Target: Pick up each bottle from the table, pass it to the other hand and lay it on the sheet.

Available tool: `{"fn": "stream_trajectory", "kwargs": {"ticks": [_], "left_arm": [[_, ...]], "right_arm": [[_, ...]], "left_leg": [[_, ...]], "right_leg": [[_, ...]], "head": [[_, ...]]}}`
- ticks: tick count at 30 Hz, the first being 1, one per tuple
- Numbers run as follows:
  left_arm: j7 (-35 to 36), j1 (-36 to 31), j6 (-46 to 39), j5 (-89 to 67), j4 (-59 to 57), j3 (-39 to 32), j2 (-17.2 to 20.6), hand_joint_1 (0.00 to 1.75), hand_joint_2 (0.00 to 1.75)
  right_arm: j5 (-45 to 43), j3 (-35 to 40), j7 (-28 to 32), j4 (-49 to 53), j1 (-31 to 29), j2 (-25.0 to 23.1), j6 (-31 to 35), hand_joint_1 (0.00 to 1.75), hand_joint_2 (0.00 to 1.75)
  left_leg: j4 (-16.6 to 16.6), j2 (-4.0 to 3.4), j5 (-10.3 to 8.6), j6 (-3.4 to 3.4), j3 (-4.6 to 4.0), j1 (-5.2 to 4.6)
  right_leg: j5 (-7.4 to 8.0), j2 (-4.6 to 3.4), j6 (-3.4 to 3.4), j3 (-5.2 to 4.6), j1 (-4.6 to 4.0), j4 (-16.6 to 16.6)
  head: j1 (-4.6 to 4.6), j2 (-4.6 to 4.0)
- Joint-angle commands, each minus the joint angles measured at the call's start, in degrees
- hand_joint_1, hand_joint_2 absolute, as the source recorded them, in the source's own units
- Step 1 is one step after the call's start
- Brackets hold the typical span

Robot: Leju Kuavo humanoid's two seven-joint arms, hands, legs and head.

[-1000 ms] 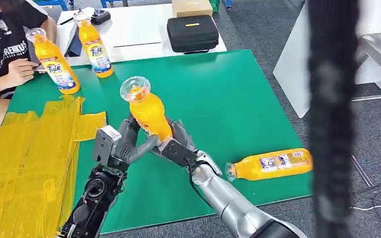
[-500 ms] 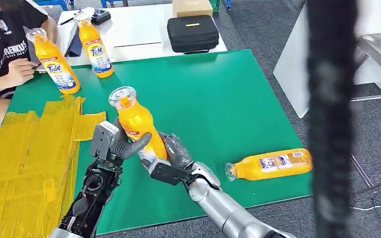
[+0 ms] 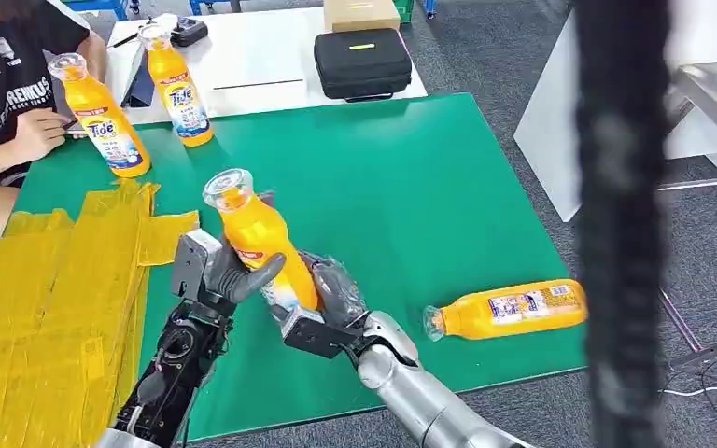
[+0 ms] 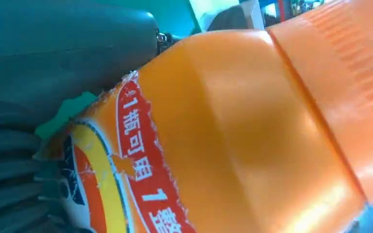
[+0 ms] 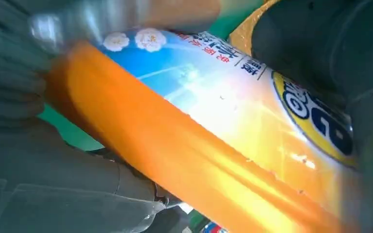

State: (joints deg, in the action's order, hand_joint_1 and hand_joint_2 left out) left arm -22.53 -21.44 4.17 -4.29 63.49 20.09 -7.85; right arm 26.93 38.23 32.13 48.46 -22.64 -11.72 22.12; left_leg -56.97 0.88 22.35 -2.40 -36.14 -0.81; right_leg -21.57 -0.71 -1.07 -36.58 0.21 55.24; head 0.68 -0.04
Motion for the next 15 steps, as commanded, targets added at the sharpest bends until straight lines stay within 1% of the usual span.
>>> {"fn": "stream_trajectory", "kwargs": {"ticks": [1, 2, 3, 5, 8, 9, 14, 15], "left_arm": [[1.3, -4.2, 0.6, 0.4, -5.9, 1.0, -0.3, 1.62, 1.75], [1.3, -4.2, 0.6, 0.4, -5.9, 1.0, -0.3, 1.62, 1.75], [1.1, -4.2, 2.1, 1.2, -5.7, 0.9, -0.3, 1.75, 1.75], [0.7, -4.1, 5.7, 3.4, -5.2, 0.6, -0.2, 1.75, 1.75], [0.7, -3.8, 10.0, 7.2, -4.2, -0.4, 0.1, 1.75, 1.75], [1.0, -3.6, 11.2, 8.6, -3.4, -0.9, 0.2, 1.75, 1.75], [1.2, -3.3, 12.2, 9.7, -2.9, -1.3, 0.2, 1.75, 1.75], [1.6, -3.1, 13.5, 11.3, -2.6, -1.7, 0.0, 1.75, 1.75]], "right_arm": [[2.0, 9.7, 2.7, 1.8, 0.1, -0.2, -0.4, 1.75, 1.75], [2.0, 9.7, 2.7, 1.8, 0.1, -0.2, -0.4, 1.75, 1.75], [1.8, 9.8, 2.8, 1.4, -0.1, -0.3, -0.2, 1.75, 1.75], [1.5, 9.6, 3.0, 1.0, -0.3, -0.4, 0.4, 1.75, 1.75], [1.3, 9.5, 3.1, 1.2, -0.4, -0.6, 0.7, 1.75, 1.75], [1.2, 9.4, 3.0, 1.3, -0.5, -0.7, 0.9, 1.75, 1.75], [1.1, 9.2, 2.9, 1.5, -0.6, -0.7, 1.1, 1.75, 1.75], [0.8, 9.0, 2.8, 1.8, -0.6, -0.6, 1.2, 1.75, 1.75]], "left_leg": [[-0.1, -0.02, 0.17, 0.17, 0.27, 0.06], [-0.1, -0.01, 0.22, 0.2, 0.34, 0.06], [-0.1, -0.01, 0.24, 0.21, 0.36, 0.08], [0.0, -0.04, 0.1, 0.12, 0.16, 0.03], [-0.2, -0.07, 0.37, 0.29, 0.52, 0.08], [-0.1, -0.05, 0.2, 0.2, 0.28, 0.07], [-0.1, -0.03, 0.16, 0.17, 0.23, 0.05], [-0.1, 0.0, 0.16, 0.17, 0.23, 0.06]], "right_leg": [[-0.17, 0.08, 0.02, 0.29, -0.07, 0.0], [-0.22, 0.11, 0.02, 0.36, -0.07, 0.1], [-0.23, 0.11, 0.02, 0.39, -0.09, 0.1], [-0.09, 0.02, 0.02, 0.17, -0.03, 0.0], [-0.36, 0.09, 0.04, 0.53, -0.08, 0.2], [-0.19, 0.05, 0.03, 0.29, -0.07, 0.1], [-0.16, 0.07, 0.02, 0.24, -0.06, 0.0], [-0.16, 0.1, 0.02, 0.24, -0.06, 0.0]], "head": [[0.02, 0.0], [-0.02, 0.0], [0.0, 0.0], [0.0, 0.0], [0.0, 0.0], [0.0, 0.0], [0.0, 0.0], [0.0, 0.0]]}}
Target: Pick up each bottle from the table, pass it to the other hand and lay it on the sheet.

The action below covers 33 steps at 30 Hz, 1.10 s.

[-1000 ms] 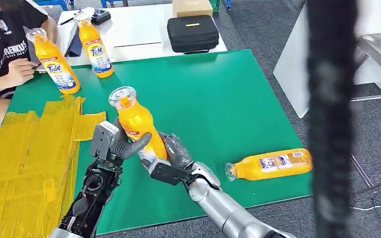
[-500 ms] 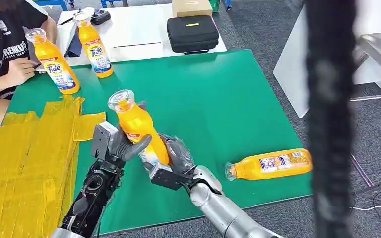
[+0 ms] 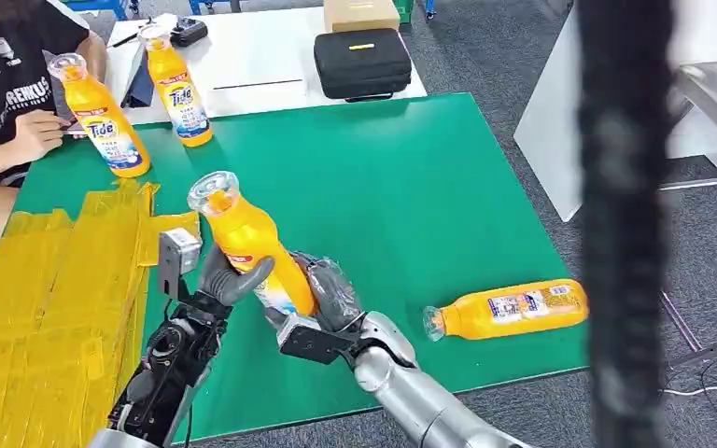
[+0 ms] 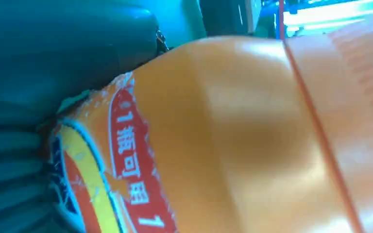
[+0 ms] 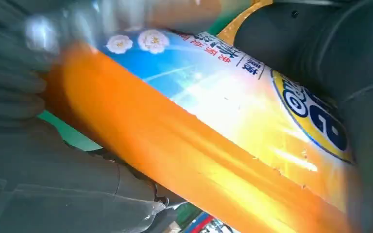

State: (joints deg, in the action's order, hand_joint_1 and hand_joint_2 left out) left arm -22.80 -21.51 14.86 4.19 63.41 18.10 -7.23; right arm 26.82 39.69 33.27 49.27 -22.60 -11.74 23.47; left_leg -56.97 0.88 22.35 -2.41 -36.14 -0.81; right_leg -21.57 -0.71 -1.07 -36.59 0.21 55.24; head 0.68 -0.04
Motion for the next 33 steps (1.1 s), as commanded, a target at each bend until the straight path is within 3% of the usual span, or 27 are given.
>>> {"fn": "stream_trajectory", "kwargs": {"ticks": [1, 3, 8, 9, 10, 11, 12, 13, 17, 18, 20, 31, 32, 33], "left_arm": [[2.1, -2.9, 4.1, 4.5, -2.5, -0.2, -0.7, 1.75, 1.75], [2.3, -2.6, 5.5, 7.0, -1.3, -1.1, -0.2, 1.75, 1.75], [2.4, -3.2, -0.2, 5.3, -0.1, -4.0, 0.3, 1.75, 1.75], [2.4, -3.3, -0.8, 5.3, -0.2, -4.8, 0.3, 1.75, 1.75], [2.2, -3.3, -2.4, 4.7, -0.1, -5.6, 0.5, 1.75, 1.75], [1.8, -3.1, -4.5, 3.6, 0.3, -6.7, 0.9, 1.75, 1.75], [1.7, -2.7, -6.7, 2.2, 0.8, -7.9, 1.2, 1.75, 1.75], [1.8, -2.5, -6.9, 2.2, 0.9, -8.6, 1.4, 1.75, 1.75], [1.4, -1.5, -9.8, 1.3, 1.3, -12.1, 2.0, 1.75, 1.75], [1.3, -1.5, -18.0, -5.3, 1.2, -13.0, 1.8, 1.75, 1.75], [1.5, -1.6, -21.2, -7.0, 0.8, -14.7, 1.9, 1.75, 1.75], [1.5, -1.5, -22.7, -7.8, 0.7, -15.2, 1.9, 1.75, 1.75], [1.7, -1.3, -24.4, -8.3, 0.5, -16.4, 1.9, 1.75, 1.75], [1.5, -0.8, -24.9, -8.0, 0.6, -18.0, 2.2, 1.75, 1.75]], "right_arm": [[0.8, 7.4, 1.8, 1.1, -0.6, -0.5, -0.1, 1.75, 1.75], [0.6, 7.3, 1.7, 2.0, -0.8, -0.2, 0.0, 1.75, 1.75], [0.1, 6.1, 1.0, 6.9, 0.1, 1.5, 0.8, 1.75, 1.75], [-1.0, 5.4, 0.3, 8.1, 0.4, 1.7, -0.4, 1.55, 1.75], [-3.5, 4.2, -0.7, 9.6, 1.1, 1.9, -2.6, 0.4, 1.75], [-6.0, 2.9, -2.5, 11.9, 2.0, 2.4, -4.9, 0.0, 1.75], [-8.5, 1.6, -5.1, 14.9, 3.1, 3.0, -7.9, 0.0, 1.75], [-9.1, 1.2, -5.8, 16.3, 3.6, 3.4, -8.7, 0.0, 1.75], [-10.9, -1.0, -7.7, 21.8, 5.0, 4.7, -10.4, 0.0, 1.75], [-10.3, -2.0, -8.2, 23.9, 5.8, 5.2, -9.7, 0.0, 1.75], [-11.0, -3.3, -9.5, 26.1, 6.9, 5.8, -9.5, 0.0, 1.75], [-11.8, -3.8, -10.3, 26.5, 7.3, 5.7, -10.1, 0.0, 1.75], [-14.6, -5.3, -11.5, 27.5, 8.3, 5.7, -11.4, 0.0, 0.0], [-17.2, -7.2, -12.8, 29.3, 9.7, 6.5, -12.1, 0.0, 0.0]], "left_leg": [[-0.1, -0.01, 0.19, 0.18, 0.26, 0.08], [-0.1, -0.08, 0.23, 0.19, 0.3, 0.07], [-0.1, -0.04, 0.18, 0.17, 0.22, 0.05], [-0.2, -0.06, 0.31, 0.25, 0.38, 0.08], [-0.2, -0.06, 0.33, 0.26, 0.4, 0.09], [-0.2, -0.07, 0.33, 0.26, 0.4, 0.08], [-0.1, -0.03, 0.19, 0.18, 0.25, 0.06], [-0.2, -0.08, 0.43, 0.32, 0.55, 0.1], [0.0, -0.11, 0.12, 0.13, 0.16, 0.04], [0.0, -0.13, 0.19, 0.18, 0.28, 0.02], [0.0, -0.05, 0.16, 0.17, 0.24, 0.06], [-0.1, -0.03, 0.23, 0.2, 0.35, 0.07], [0.0, 0.01, 0.14, 0.15, 0.23, 0.04], [0.0, 0.0, 0.1, 0.13, 0.18, 0.03]], "right_leg": [[-0.19, 0.1, 0.02, 0.29, -0.08, 0.1], [-0.2, 0.03, 0.01, 0.31, -0.07, 0.1], [-0.18, 0.06, 0.01, 0.24, -0.05, 0.1], [-0.3, 0.09, 0.02, 0.41, -0.09, 0.2], [-0.32, 0.09, 0.02, 0.43, -0.1, 0.2], [-0.31, 0.08, 0.02, 0.43, -0.09, 0.2], [-0.18, 0.07, 0.01, 0.27, -0.06, 0.1], [-0.41, 0.1, 0.03, 0.58, -0.11, 0.2], [-0.09, -0.02, 0.01, 0.17, -0.03, 0.0], [-0.17, -0.01, 0.02, 0.27, -0.02, 0.1], [-0.15, 0.07, 0.02, 0.26, -0.05, 0.0], [-0.23, 0.09, 0.02, 0.36, -0.08, 0.0], [-0.16, 0.1, 0.02, 0.25, -0.03, 0.0], [-0.11, 0.07, 0.02, 0.2, -0.03, 0.0]], "head": [[0.0, 0.0], [0.0, 0.0], [0.0, 0.0], [0.0, 0.0], [0.0, 0.0], [0.0, 0.0], [0.02, 0.0], [-0.02, 0.0], [-0.02, 0.0], [0.0, 0.0], [-0.04, 0.0], [0.0, 0.0], [0.0, 0.0], [0.0, 0.0]]}}
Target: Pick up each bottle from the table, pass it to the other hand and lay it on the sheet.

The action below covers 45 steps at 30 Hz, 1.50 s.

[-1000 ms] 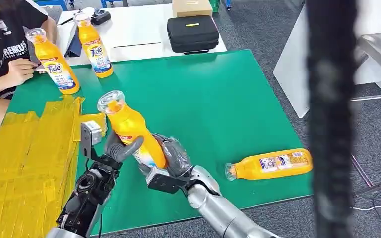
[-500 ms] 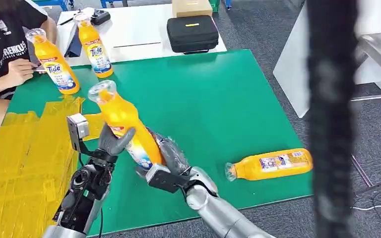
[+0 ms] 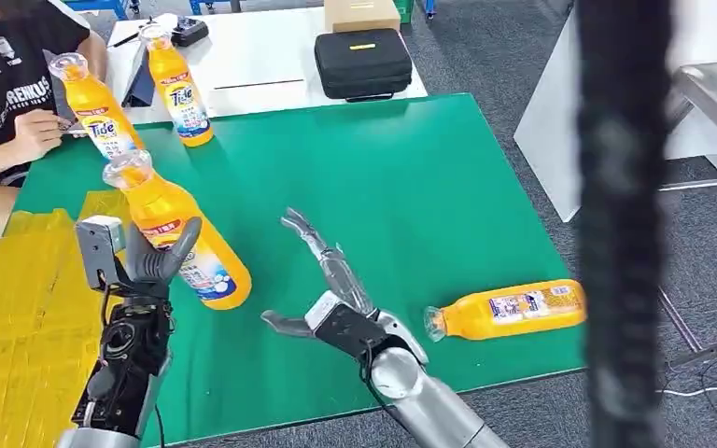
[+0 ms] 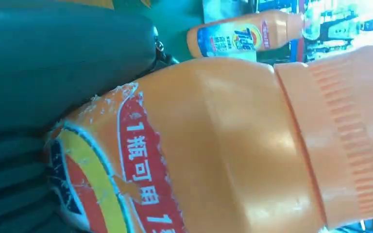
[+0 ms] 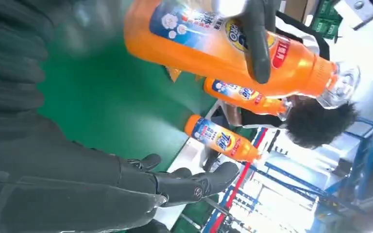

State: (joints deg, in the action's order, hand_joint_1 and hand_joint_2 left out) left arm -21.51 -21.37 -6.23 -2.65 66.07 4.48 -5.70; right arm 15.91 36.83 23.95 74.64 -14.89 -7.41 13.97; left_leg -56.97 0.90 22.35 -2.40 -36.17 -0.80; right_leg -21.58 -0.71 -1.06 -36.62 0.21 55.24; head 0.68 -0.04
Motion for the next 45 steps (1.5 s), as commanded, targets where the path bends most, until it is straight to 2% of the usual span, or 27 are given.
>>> {"fn": "stream_trajectory", "kwargs": {"ticks": [1, 2, 3, 5, 6, 7, 8, 9, 10, 11, 12, 14, 15, 21, 23, 26, 27, 28, 31, 32, 34, 35, 36, 37, 39, 42, 45], "left_arm": [[0.0, -0.7, -4.1, -0.6, -1.9, -5.8, 0.9, 1.75, 1.75], [-0.4, -0.5, -3.8, 0.5, -1.8, -7.2, 1.2, 1.75, 1.75], [-1.1, -0.4, -9.4, -3.6, -1.7, -8.3, 1.4, 1.75, 1.75], [-0.9, 0.5, -10.3, -4.5, -0.5, -9.8, 1.5, 1.75, 1.75], [-0.5, 1.1, -18.8, -12.3, -0.6, -9.9, 1.8, 1.75, 1.75], [0.2, 1.4, -21.6, -15.3, -0.6, -10.2, 2.0, 1.75, 1.75], [0.6, 1.7, -24.4, -18.4, -0.8, -10.5, 2.3, 1.75, 1.75], [2.5, 1.9, -29.8, -25.2, -1.3, -11.0, 2.4, 1.75, 1.75], [2.9, 2.3, -30.3, -26.7, -1.1, -11.4, 2.4, 1.75, 1.75], [5.8, 2.7, -33.8, -35.9, -1.3, -12.3, 2.6, 1.75, 1.75], [7.8, 3.5, -33.8, -46.0, 0.7, -16.5, 0.8, 1.75, 1.75], [11.1, 4.3, -33.8, -64.8, 4.6, -23.2, -3.0, 1.75, 1.75], [12.3, 4.3, -33.8, -68.9, 4.6, -24.1, -3.5, 1.75, 1.75], [12.3, 4.3, -33.8, -68.9, 4.6, -24.1, -3.5, 1.75, 1.75], [15.6, 3.7, -33.8, -76.5, 3.2, -24.1, -3.3, 1.75, 1.75], [24.3, 3.5, -33.8, -85.9, -0.8, -21.1, -1.0, 1.75, 1.75], [26.7, 3.2, -33.8, -87.4, -3.6, -19.2, 0.8, 1.75, 1.75], [33.9, 3.4, -33.8, -87.4, -5.4, -11.8, 5.7, 1.75, 1.75], [35.1, 1.1, -33.8, -87.4, -11.4, -9.2, 6.8, 1.75, 1.75], [37.6, -0.3, -33.8, -87.4, -15.0, -4.9, 9.4, 1.75, 1.75], [38.8, -2.3, -33.8, -87.4, -19.9, -2.2, 10.0, 1.75, 1.75], [37.4, -3.0, -33.8, -87.2, -21.7, -3.3, 9.2, 1.68, 1.75], [35.5, -3.7, -33.8, -86.5, -23.4, -4.4, 8.6, 0.16, 1.75], [34.3, -3.9, -33.8, -85.9, -23.9, -4.8, 8.3, 0.0, 1.75], [28.3, -4.5, -33.8, -82.2, -25.7, -8.2, 6.6, 0.0, 1.75], [26.0, -4.8, -33.8, -81.4, -26.5, -9.0, 5.4, 0.0, 1.75], [21.8, -4.3, -33.8, -77.9, -26.3, -10.7, 4.0, 0.0, 1.75]], "right_arm": [[-7.9, -5.6, -4.1, 5.2, 2.7, 2.8, -2.9, 0.0, 1.75], [-8.7, -6.8, -4.4, 6.4, 3.1, 3.5, -2.6, 0.0, 1.75], [-8.3, -8.9, -5.2, 7.9, 3.7, 4.0, -0.9, 0.0, 1.75], [-8.7, -11.5, -6.5, 9.9, 4.8, 4.9, -0.4, 0.0, 1.75], [-8.1, -13.6, -7.5, 11.6, 6.6, 5.5, 0.8, 0.0, 1.75], [-7.5, -14.9, -7.9, 12.7, 7.9, 6.2, 1.6, 0.0, 1.75], [-7.3, -16.3, -8.2, 13.8, 9.4, 6.6, 2.2, 0.0, 1.75], [-5.3, -18.2, -9.0, 15.7, 11.6, 7.0, 3.4, 0.0, 1.75], [-3.7, -19.3, -9.1, 16.7, 13.0, 7.5, 4.3, 0.0, 1.75], [1.8, -21.1, -9.7, 17.9, 14.4, 7.7, 7.1, 0.0, 1.75], [7.1, -23.4, -11.1, 18.9, 15.8, 7.6, 9.5, 0.0, 1.75], [11.8, -26.7, -13.0, 20.5, 17.2, 6.8, 10.6, 0.0, 1.75], [14.1, -27.9, -13.8, 21.1, 17.5, 6.6, 11.5, 0.0, 1.75], [14.1, -27.9, -13.8, 21.1, 17.5, 6.6, 11.5, 0.0, 1.75], [17.4, -29.1, -14.9, 21.9, 18.1, 5.7, 13.0, 0.0, 1.75], [21.0, -32.4, -15.7, 26.1, 21.5, 4.2, 12.6, 0.0, 1.75], [22.0, -33.2, -15.8, 27.6, 22.7, 3.9, 12.0, 0.0, 1.75], [22.8, -33.9, -15.8, 28.5, 23.2, 3.5, 11.1, 0.0, 1.75], [23.3, -34.8, -15.6, 29.1, 23.3, 3.3, 10.4, 0.0, 1.75], [23.6, -34.9, -15.8, 28.7, 22.6, 3.4, 9.9, 0.0, 1.75], [24.1, -35.2, -16.0, 28.1, 21.7, 3.2, 9.1, 0.0, 1.75], [24.3, -35.3, -16.0, 27.8, 21.4, 3.1, 8.8, 0.0, 1.75], [24.4, -35.2, -15.9, 27.5, 21.1, 3.0, 8.6, 0.0, 1.75], [24.6, -35.2, -15.9, 27.2, 20.8, 3.0, 8.4, 0.0, 1.75], [25.3, -35.6, -16.0, 26.4, 19.9, 2.8, 7.6, 0.0, 1.75], [26.6, -35.9, -16.6, 25.4, 18.5, 3.7, 6.6, 0.0, 1.75], [28.2, -36.4, -16.9, 25.8, 19.1, 4.2, 6.3, 0.0, 1.75]], "left_leg": [[0.0, -0.04, 0.16, 0.17, 0.3, 0.05], [0.0, -0.02, 0.12, 0.13, 0.27, 0.03], [0.0, -0.06, 0.21, 0.19, 0.42, 0.05], [0.0, 0.0, 0.17, 0.17, 0.33, 0.04], [-0.1, -0.06, 0.28, 0.22, 0.46, 0.06], [0.0, -0.07, 0.08, 0.1, 0.15, 0.03], [0.0, -0.02, 0.22, 0.17, 0.4, 0.04], [0.0, 0.05, 0.17, 0.15, 0.36, 0.04], [0.1, 0.09, 0.1, 0.11, 0.25, 0.01], [0.0, 0.18, 0.2, 0.17, 0.43, 0.04], [0.0, 0.2, 0.14, 0.13, 0.31, 0.04], [0.0, 0.09, 0.23, 0.14, 0.35, 0.03], [-0.1, 0.03, 0.39, 0.19, 0.51, 0.06], [0.0, -0.02, 0.17, 0.14, 0.07, -0.01], [0.0, -0.03, 0.22, 0.18, 0.15, -0.02], [0.0, 0.14, 0.24, 0.23, 0.27, -0.01], [0.0, 0.13, 0.14, 0.16, 0.14, -0.02], [0.0, 0.13, 0.21, 0.21, 0.26, 0.0], [0.1, 0.12, 0.17, 0.2, 0.23, -0.02], [0.0, 0.16, 0.28, 0.26, 0.42, 0.01], [0.0, 0.07, 0.26, 0.27, 0.37, 0.03], [0.0, 0.17, 0.19, 0.26, 0.29, 0.0], [0.0, 0.19, 0.22, 0.28, 0.36, 0.03], [0.0, 0.13, 0.2, 0.25, 0.33, 0.04], [0.0, 0.02, 0.23, 0.25, 0.33, 0.03], [0.0, -0.06, 0.15, 0.16, 0.18, -0.01], [-0.1, -0.08, 0.31, 0.26, 0.4, 0.02]], "right_leg": [[-0.16, 0.07, 0.01, 0.31, -0.05, 0.0], [-0.12, 0.06, 0.01, 0.27, -0.03, 0.0], [-0.2, 0.07, 0.02, 0.42, -0.05, 0.0], [-0.17, 0.11, 0.0, 0.35, -0.05, 0.0], [-0.26, 0.09, 0.01, 0.48, -0.07, 0.0], [-0.06, 0.02, 0.0, 0.15, -0.03, 0.0], [-0.22, 0.12, -0.01, 0.42, -0.05, 0.0], [-0.19, 0.18, -0.01, 0.39, -0.04, 0.0], [-0.15, 0.2, -0.01, 0.26, -0.02, 0.0], [-0.28, 0.32, -0.01, 0.47, -0.05, 0.0], [-0.21, 0.29, -0.01, 0.37, -0.05, -0.1], [-0.25, 0.18, -0.02, 0.39, -0.04, 0.0], [-0.38, 0.17, -0.03, 0.56, -0.07, 0.0], [-0.11, 0.07, -0.01, 0.09, 0.01, 0.0], [-0.15, 0.09, -0.01, 0.13, 0.01, 0.0], [-0.26, 0.27, 0.0, 0.27, -0.01, 0.0], [-0.17, 0.22, 0.0, 0.13, 0.01, 0.0], [-0.24, 0.25, 0.01, 0.25, 0.0, 0.0], [-0.2, 0.23, 0.01, 0.2, 0.03, 0.0], [-0.33, 0.31, 0.02, 0.42, 0.0, 0.0], [-0.27, 0.21, 0.02, 0.3, -0.02, 0.0], [-0.24, 0.31, 0.02, 0.24, 0.01, 0.0], [-0.28, 0.35, 0.02, 0.33, -0.02, 0.0], [-0.23, 0.27, 0.01, 0.28, -0.04, 0.0], [-0.22, 0.15, 0.0, 0.28, -0.03, 0.0], [-0.1, 0.03, -0.03, 0.12, 0.02, 0.0], [-0.26, 0.08, -0.02, 0.37, -0.03, 0.0]], "head": [[-0.02, 0.0], [0.0, 0.0], [0.0, 0.0], [-0.02, 0.0], [0.0, 0.0], [0.0, 0.0], [0.0, 0.0], [0.02, 0.0], [0.0, 0.0], [0.0, 0.0], [-0.02, 0.0], [0.0, 0.0], [0.0, 0.0], [0.0, 0.0], [0.0, 0.0], [0.0, 0.0], [0.0, 0.0], [0.0, 0.0], [-0.02, 0.0], [0.0, 0.0], [0.02, 0.0], [0.02, 0.0], [-0.02, 0.0], [0.0, 0.0], [-0.02, 0.0], [0.0, 0.0], [0.0, 0.0]]}}
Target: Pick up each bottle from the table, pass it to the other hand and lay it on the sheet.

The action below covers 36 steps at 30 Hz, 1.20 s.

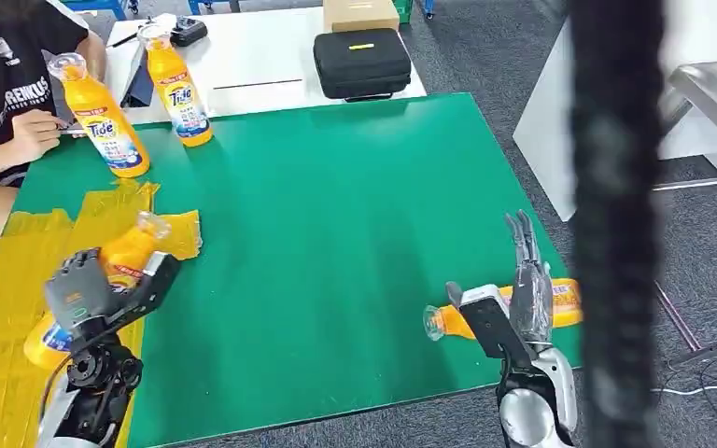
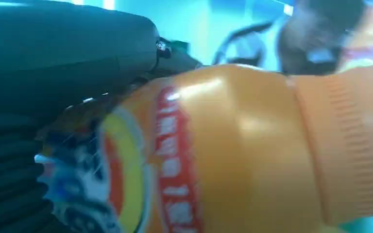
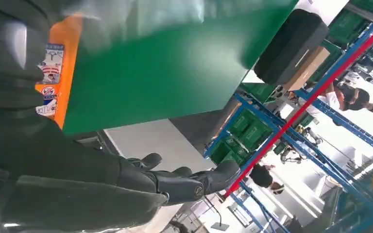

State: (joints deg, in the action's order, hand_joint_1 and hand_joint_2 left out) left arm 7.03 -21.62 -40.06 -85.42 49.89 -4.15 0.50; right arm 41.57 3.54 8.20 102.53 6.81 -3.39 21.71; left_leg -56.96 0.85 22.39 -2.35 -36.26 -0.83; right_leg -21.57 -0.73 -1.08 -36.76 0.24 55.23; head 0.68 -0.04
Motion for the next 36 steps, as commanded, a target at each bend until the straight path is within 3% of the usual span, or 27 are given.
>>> {"fn": "stream_trajectory", "kwargs": {"ticks": [1, 3, 5, 7, 13, 19, 20, 23, 26, 30, 32, 36], "left_arm": [[-7.6, -3.5, 0.1, 5.4, -9.5, -2.3, -2.4, 0.0, 1.75], [-12.1, -2.5, 0.1, 9.5, -8.8, -3.8, -3.4, 0.0, 1.75], [-12.1, -2.5, 0.1, 9.5, -8.8, -3.8, -3.4, 0.0, 1.75], [-12.1, -2.5, 0.1, 9.5, -8.8, -3.8, -3.4, 0.0, 1.75], [-19.0, -1.1, 0.9, 19.1, -6.4, -4.8, -5.1, 0.0, 1.75], [-19.0, -1.1, 1.0, 19.2, -6.3, -4.7, -5.1, 0.0, 1.75], [-19.9, -1.0, 1.1, 20.6, -5.9, -5.0, -5.3, 0.0, 1.75], [-22.2, -0.8, 1.8, 24.4, -4.7, -4.8, -5.4, 0.0, 1.75], [-26.0, 0.0, 2.6, 29.1, -2.1, -3.5, -5.9, 0.0, 1.75], [-29.7, 2.8, 6.0, 36.1, 6.8, -0.5, -7.2, 0.0, 1.75], [-31.9, 5.1, 7.6, 40.9, 13.1, 2.1, -7.3, 0.0, 1.75], [-31.4, 5.9, 7.8, 41.0, 15.1, 2.8, -7.4, 0.0, 1.75]], "right_arm": [[3.3, -3.2, -1.1, -1.9, -2.0, 0.7, -1.8, 0.0, 1.75], [5.6, -3.6, -1.5, -0.8, -0.6, 0.9, -2.7, 0.0, 1.75], [5.6, -3.6, -1.5, -0.8, -0.6, 0.9, -2.7, 0.0, 1.75], [5.6, -3.6, -1.5, -0.8, -0.6, 0.9, -2.7, 0.0, 1.75], [16.3, -3.9, -3.7, 0.7, 0.6, 3.4, -8.6, 0.0, 1.75], [16.3, -4.1, -3.7, 0.7, 0.5, 3.5, -8.6, 0.0, 1.75], [18.4, -3.5, -4.2, 0.5, 0.6, 4.3, -9.7, 0.0, 1.75], [22.6, -1.9, -3.1, 1.0, 1.4, 7.8, -12.0, 0.0, 1.75], [26.1, -1.0, -3.0, 1.4, 3.3, 15.6, -18.4, 0.0, 1.75], [27.6, -3.3, -0.4, 1.6, 5.3, 21.6, -21.7, 0.0, 1.75], [28.1, -5.2, 2.1, 1.1, 5.6, 23.2, -22.7, 0.0, 1.75], [27.8, -6.0, 2.9, 0.7, 5.3, 23.2, -22.9, 0.0, 1.75]], "left_leg": [[0.0, 0.01, 0.11, 0.12, 0.27, 0.0], [0.0, 0.07, 0.1, 0.12, 0.26, 0.0], [0.0, 0.07, 0.35, 0.25, 0.64, 0.05], [0.0, 0.04, 0.19, 0.16, 0.36, 0.02], [0.0, 0.06, 0.14, 0.12, 0.24, 0.0], [0.0, 0.02, 0.19, 0.14, 0.29, 0.02], [-0.1, 0.03, 0.34, 0.21, 0.52, 0.04], [0.0, 0.02, 0.12, 0.1, 0.16, 0.01], [0.0, 0.08, 0.12, 0.08, 0.15, 0.01], [-0.1, 0.18, 0.29, 0.12, 0.34, 0.01], [-0.1, 0.15, 0.21, 0.07, 0.17, -0.03], [-0.1, 0.06, 0.3, 0.07, 0.24, -0.07]], "right_leg": [[-0.13, 0.1, 0.0, 0.29, -0.01, 0.0], [-0.13, 0.13, 0.0, 0.28, -0.01, 0.0], [-0.39, 0.21, 0.01, 0.68, -0.07, 0.0], [-0.2, 0.12, 0.0, 0.38, -0.03, 0.0], [-0.16, 0.15, -0.01, 0.25, -0.01, 0.0], [-0.19, 0.12, -0.01, 0.32, -0.03, 0.0], [-0.35, 0.17, 0.0, 0.56, -0.06, 0.1], [-0.12, 0.08, -0.01, 0.19, -0.03, 0.0], [-0.13, 0.13, -0.02, 0.2, -0.02, 0.0], [-0.31, 0.26, -0.06, 0.45, -0.03, 0.1], [-0.22, 0.21, -0.05, 0.26, 0.01, 0.0], [-0.25, 0.14, -0.03, 0.31, 0.04, 0.1]], "head": [[0.0, 0.0], [0.0, 0.0], [-0.02, 0.0], [0.0, 0.0], [0.0, 0.0], [0.0, 0.0], [-0.02, 0.0], [-0.02, 0.0], [0.02, 0.0], [0.0, 0.0], [0.0, 0.0], [0.0, 0.0]]}}
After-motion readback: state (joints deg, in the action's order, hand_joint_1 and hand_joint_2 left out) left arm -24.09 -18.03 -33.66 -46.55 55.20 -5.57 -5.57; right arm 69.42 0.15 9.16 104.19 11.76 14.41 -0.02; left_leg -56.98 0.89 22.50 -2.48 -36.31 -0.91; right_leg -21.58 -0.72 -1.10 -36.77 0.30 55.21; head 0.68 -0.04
